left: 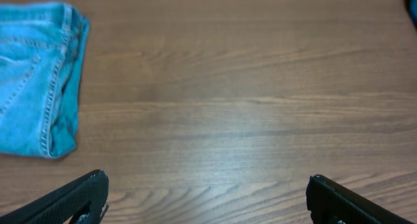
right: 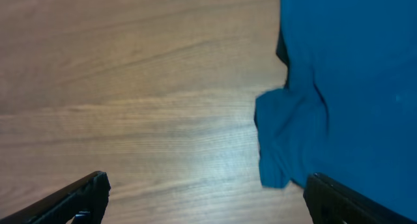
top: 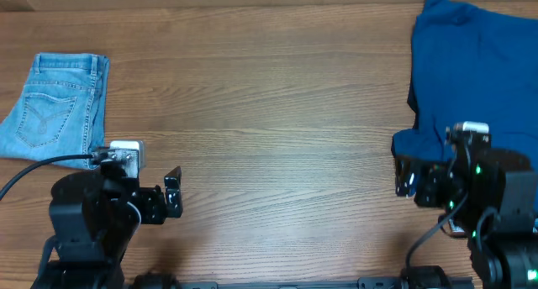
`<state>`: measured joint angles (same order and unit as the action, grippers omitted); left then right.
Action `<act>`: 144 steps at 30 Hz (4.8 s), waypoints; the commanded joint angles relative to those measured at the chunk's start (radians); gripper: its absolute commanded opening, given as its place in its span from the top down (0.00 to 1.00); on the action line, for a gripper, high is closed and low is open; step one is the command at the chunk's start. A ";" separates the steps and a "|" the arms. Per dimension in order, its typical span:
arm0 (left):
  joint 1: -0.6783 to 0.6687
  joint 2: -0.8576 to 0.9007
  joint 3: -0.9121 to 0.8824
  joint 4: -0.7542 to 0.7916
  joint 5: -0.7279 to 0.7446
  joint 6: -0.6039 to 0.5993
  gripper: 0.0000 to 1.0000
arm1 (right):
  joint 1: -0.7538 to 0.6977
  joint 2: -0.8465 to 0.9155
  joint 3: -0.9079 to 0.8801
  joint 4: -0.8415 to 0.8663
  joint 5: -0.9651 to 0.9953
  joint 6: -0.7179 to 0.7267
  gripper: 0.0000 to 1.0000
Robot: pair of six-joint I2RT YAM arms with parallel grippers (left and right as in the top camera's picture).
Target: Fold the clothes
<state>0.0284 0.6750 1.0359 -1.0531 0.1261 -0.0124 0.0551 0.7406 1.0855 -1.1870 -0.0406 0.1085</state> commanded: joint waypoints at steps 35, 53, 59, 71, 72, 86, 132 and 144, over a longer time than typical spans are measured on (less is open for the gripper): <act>0.004 0.063 -0.030 0.003 -0.005 -0.018 0.00 | 0.041 -0.624 -0.614 0.475 -0.015 0.000 0.00; 0.004 0.064 -0.030 0.003 -0.005 -0.018 0.00 | 0.041 -0.738 -1.078 1.312 0.144 -0.050 0.00; 0.004 0.064 -0.030 0.003 -0.005 -0.018 0.00 | 0.040 -0.738 -1.078 1.106 0.045 -0.056 0.00; 0.004 0.064 -0.030 0.003 -0.005 -0.018 0.00 | 0.040 -0.738 -1.078 1.103 0.039 -0.056 0.00; 0.004 0.064 -0.030 0.003 -0.005 -0.018 0.00 | 0.040 -0.737 -1.078 1.103 0.039 -0.056 0.00; 0.004 0.064 -0.030 0.003 -0.005 -0.018 0.00 | 0.040 -0.737 -1.078 1.103 0.039 -0.056 0.00; -0.075 -0.672 -1.031 0.980 -0.152 -0.044 0.00 | 0.040 -0.737 -1.078 1.103 0.039 -0.056 0.00; -0.075 -0.671 -1.031 0.979 -0.152 -0.044 0.00 | 0.040 -0.737 -1.078 1.103 0.039 -0.056 0.00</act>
<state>-0.0399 0.0151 0.0086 -0.0757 -0.0124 -0.0532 0.0925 0.0128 0.0181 -0.0898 0.0036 0.0551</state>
